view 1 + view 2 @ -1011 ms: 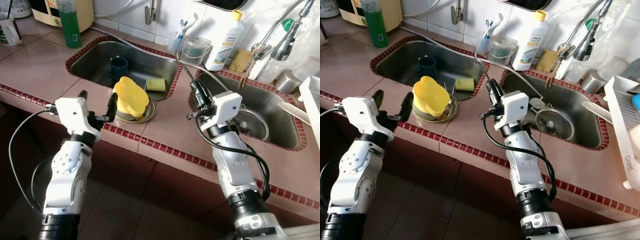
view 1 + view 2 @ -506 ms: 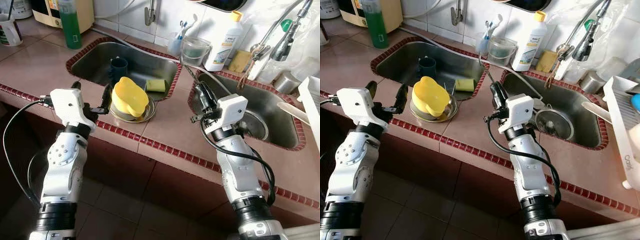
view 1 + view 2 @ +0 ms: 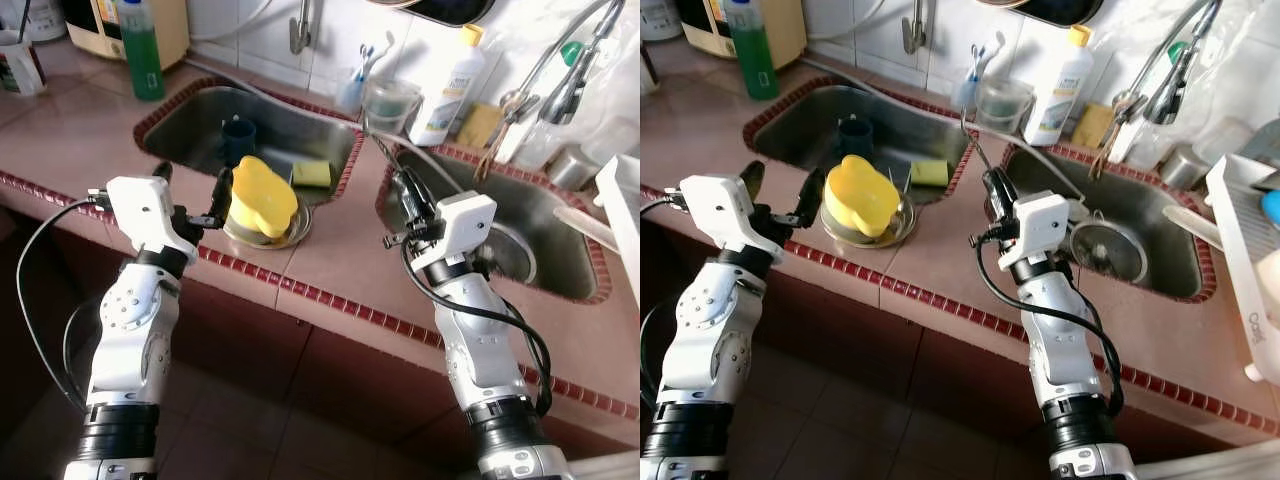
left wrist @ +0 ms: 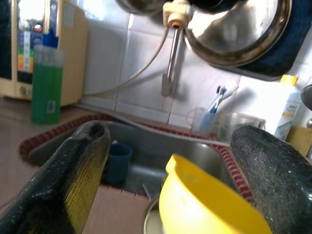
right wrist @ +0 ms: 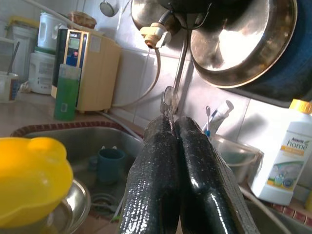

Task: Kitchen organization

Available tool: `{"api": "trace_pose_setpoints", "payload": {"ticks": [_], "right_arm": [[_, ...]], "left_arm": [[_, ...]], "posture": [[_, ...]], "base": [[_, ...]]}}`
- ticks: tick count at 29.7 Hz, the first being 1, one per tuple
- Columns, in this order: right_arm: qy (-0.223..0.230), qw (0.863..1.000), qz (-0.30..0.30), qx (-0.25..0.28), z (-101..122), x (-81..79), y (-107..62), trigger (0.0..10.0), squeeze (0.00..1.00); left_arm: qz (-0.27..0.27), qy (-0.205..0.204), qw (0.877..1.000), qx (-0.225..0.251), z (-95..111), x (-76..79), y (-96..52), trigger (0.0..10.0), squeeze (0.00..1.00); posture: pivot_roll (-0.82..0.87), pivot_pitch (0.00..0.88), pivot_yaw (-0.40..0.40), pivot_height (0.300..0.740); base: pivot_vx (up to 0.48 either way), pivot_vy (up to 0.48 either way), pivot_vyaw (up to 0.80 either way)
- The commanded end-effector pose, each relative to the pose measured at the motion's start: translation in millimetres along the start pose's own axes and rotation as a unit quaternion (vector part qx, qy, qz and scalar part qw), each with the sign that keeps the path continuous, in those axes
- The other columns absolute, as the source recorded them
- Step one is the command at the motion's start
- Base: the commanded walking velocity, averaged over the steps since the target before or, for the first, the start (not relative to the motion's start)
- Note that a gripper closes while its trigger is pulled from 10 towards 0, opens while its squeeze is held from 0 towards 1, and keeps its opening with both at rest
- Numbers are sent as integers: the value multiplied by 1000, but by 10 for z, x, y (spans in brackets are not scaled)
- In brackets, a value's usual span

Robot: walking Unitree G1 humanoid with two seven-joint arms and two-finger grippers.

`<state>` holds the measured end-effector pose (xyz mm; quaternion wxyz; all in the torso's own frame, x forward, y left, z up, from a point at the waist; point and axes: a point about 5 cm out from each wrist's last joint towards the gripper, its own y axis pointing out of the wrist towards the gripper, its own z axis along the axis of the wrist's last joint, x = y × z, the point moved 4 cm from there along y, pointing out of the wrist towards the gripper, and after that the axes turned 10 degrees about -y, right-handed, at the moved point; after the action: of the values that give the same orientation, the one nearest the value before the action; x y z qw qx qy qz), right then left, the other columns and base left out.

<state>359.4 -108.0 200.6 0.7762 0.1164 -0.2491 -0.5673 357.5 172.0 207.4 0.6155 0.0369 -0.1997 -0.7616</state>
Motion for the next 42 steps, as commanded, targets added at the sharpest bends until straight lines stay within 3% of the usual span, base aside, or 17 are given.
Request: {"api": "trace_pose_setpoints", "payload": {"ticks": [1, 28, 38, 42], "right_arm": [[-6, 1000, -3, 10, 58, 54, 20, 10000, 0], [-4, 1000, 1, 6, 49, 44, 14, 10000, 0], [12, 1000, 4, -17, -42, 84, 4, 10000, 0], [13, 999, 2, -36, -118, 157, 15, 10000, 0]], "left_arm": [[-14, 1, 1000, -2, -14, 66, 19, 10000, 0], [-18, -4, 1000, -2, -11, 95, -5, 10000, 0], [-51, -1, 999, 7, 41, 243, -55, 10000, 0], [-83, 8, 997, 7, 67, 387, -104, 10000, 0]], "posture": [[-94, 55, -145, 740], [-94, 68, -149, 740], [-90, 73, -155, 740], [-89, 68, -156, 740]], "base": [[341, 0, 0], [358, 0, 0], [0, 0, 0], [0, 0, 0]]}}
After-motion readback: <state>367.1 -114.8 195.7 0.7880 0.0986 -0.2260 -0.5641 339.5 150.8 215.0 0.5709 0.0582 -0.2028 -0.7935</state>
